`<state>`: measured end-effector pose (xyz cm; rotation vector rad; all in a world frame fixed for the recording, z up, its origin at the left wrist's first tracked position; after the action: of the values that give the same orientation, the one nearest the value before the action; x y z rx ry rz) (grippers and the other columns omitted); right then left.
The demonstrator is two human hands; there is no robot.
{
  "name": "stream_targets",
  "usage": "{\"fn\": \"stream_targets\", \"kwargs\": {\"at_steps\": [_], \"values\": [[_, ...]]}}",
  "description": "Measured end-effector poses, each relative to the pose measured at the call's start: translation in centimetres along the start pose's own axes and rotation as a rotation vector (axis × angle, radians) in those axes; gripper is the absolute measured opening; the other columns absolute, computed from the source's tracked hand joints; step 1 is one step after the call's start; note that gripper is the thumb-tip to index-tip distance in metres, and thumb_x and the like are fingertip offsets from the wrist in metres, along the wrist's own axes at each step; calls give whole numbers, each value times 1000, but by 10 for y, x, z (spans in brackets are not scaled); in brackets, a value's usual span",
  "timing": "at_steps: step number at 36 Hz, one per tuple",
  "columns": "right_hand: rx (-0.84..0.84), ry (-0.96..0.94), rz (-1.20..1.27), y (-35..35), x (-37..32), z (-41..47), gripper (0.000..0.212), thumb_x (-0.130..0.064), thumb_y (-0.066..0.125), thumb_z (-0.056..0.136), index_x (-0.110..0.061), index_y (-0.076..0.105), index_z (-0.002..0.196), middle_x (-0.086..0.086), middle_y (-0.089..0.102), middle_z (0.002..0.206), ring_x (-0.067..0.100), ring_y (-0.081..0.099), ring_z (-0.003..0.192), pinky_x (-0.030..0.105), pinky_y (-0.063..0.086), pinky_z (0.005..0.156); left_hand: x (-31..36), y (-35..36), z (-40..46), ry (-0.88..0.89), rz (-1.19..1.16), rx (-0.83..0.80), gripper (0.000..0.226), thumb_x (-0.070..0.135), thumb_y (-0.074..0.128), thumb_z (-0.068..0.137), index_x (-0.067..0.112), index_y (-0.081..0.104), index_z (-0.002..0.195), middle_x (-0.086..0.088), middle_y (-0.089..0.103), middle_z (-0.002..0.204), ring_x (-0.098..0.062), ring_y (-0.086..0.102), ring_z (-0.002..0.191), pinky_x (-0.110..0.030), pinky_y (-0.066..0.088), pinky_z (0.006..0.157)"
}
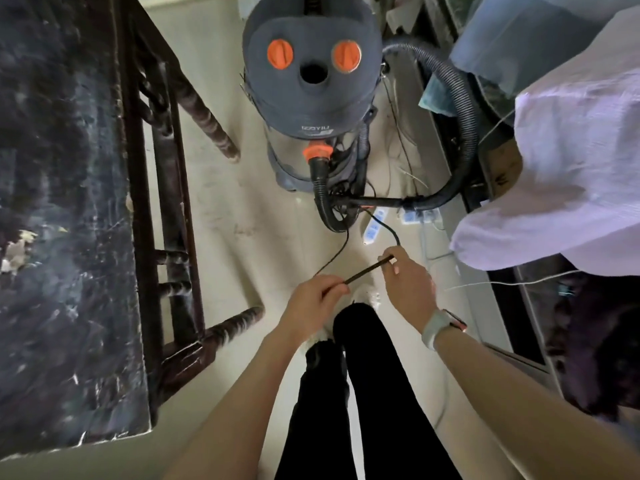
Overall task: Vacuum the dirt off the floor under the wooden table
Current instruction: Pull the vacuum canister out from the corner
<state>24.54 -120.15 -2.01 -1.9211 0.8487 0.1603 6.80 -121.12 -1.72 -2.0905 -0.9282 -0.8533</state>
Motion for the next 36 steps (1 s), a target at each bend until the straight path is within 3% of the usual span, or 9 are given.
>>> {"fn": "stream_targets", "kwargs": {"at_steps": [3, 6, 8, 11, 17, 20, 26, 31, 36], "values": [[-88, 181, 697, 6, 8, 7, 33, 13, 48, 88, -18, 54, 79, 7, 66, 87, 24, 62, 88, 31, 50, 77, -6, 5, 0, 39, 90, 19, 17, 18, 54, 95, 16, 69, 90, 6, 61, 82, -9, 54, 75, -25, 42, 77], [-72, 346, 1204, -1, 9, 22, 27, 7, 43, 94, -14, 53, 80, 12, 61, 85, 25, 59, 85, 36, 48, 89, -23, 4, -1, 11, 166, 63, 18, 19, 54, 95, 12, 70, 93, -1, 62, 88, -14, 55, 84, -24, 39, 78], [-70, 517, 1504, 0, 14, 33, 20, 2, 37, 97, -4, 51, 83, 14, 55, 80, 26, 60, 75, 31, 53, 77, -36, 5, -3, -6, 204, 59, 22, 24, 51, 96, 12, 70, 94, -1, 61, 86, -14, 54, 83, -27, 40, 78], [-68, 604, 1653, 5, 29, 56, 23, -12, 37, 101, -3, 48, 83, 14, 51, 76, 22, 54, 59, 22, 51, 50, -60, 7, 0, -73, 308, 24, 22, 25, 48, 97, 17, 69, 101, 0, 63, 94, -16, 56, 92, -30, 42, 81], [-83, 564, 1278, 32, 75, 104, 22, -13, 40, 99, -13, 45, 78, 5, 43, 50, 18, 40, 42, 21, 37, 43, -102, 38, 48, -211, 286, -49, 27, 26, 50, 96, 26, 62, 121, 7, 61, 121, -11, 56, 113, -26, 40, 99], [-162, 499, 1105, 60, 97, 125, 25, -9, 37, 100, -10, 45, 76, 8, 41, 57, 21, 40, 49, 26, 39, 46, -121, 63, 96, -223, 264, -23, 37, 28, 50, 97, 22, 52, 133, 1, 54, 131, -15, 51, 121, -24, 36, 100], [-208, 446, 867, 122, 160, 175, 16, -2, 35, 99, -4, 51, 103, 9, 44, 64, 11, 47, 39, 17, 41, 40, -158, 108, 208, -147, 257, 73, 38, 21, 52, 95, 15, 52, 133, -4, 56, 127, -22, 56, 114, -27, 39, 98], [-233, 375, 124, 178, 241, 220, 25, -7, 40, 95, -5, 51, 118, 12, 53, 99, 31, 59, 98, 37, 49, 84, -196, 143, 274, -19, 388, -5, 40, 15, 49, 96, 10, 47, 136, -13, 51, 131, -27, 54, 117, -32, 39, 101], [-453, 432, -260, 241, 313, 253, 35, -14, 44, 91, -3, 46, 124, 19, 54, 127, 35, 53, 117, 35, 44, 94, -251, 174, 333, 71, 564, -118, 44, 18, 44, 97, 14, 43, 140, -6, 45, 138, -22, 47, 126, -37, 37, 107]]}}
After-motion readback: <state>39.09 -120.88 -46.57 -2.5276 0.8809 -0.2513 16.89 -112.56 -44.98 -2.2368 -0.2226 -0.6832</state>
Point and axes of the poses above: each hand's wrist, its own z-axis towards the middle knuckle, its own y-axis out of the palm, x = y × z, the point moved 6 cm from there along z, towards the middle knuckle
